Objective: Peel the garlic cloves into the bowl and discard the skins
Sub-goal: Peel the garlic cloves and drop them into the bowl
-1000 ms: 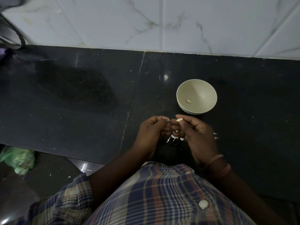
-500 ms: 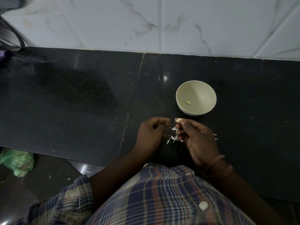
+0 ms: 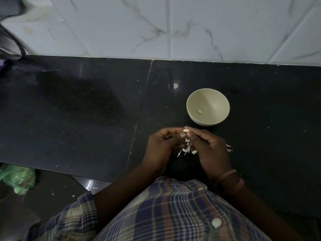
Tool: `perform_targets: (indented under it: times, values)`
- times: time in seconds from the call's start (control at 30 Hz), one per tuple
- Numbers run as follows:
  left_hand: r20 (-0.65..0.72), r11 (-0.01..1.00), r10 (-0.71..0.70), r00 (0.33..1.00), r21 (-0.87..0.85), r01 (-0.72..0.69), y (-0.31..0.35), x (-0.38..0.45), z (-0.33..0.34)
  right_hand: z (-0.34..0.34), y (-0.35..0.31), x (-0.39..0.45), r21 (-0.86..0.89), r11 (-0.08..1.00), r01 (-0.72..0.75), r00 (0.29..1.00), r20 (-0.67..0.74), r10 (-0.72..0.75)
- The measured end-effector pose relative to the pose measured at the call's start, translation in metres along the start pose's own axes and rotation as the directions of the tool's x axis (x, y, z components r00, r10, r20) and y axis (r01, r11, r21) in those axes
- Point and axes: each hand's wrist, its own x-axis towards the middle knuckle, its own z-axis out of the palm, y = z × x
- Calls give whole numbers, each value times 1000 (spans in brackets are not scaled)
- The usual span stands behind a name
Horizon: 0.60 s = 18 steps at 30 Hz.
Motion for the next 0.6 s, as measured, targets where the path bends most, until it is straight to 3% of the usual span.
perform_targets:
  times: [0.27, 0.47, 0.6]
  values:
    - [57, 978, -50, 997, -200, 60, 5, -1, 4, -1, 3, 1, -255, 955, 154, 988, 13, -155]
    - [67, 973, -49, 997, -223, 63, 0, 1, 3, -1, 5, 2, -507, 811, 291, 953, 82, -291]
    - [59, 970, -45, 997, -237, 58, 0, 1, 2, 1, 3, 1, -520, 802, 292, 950, 60, -307]
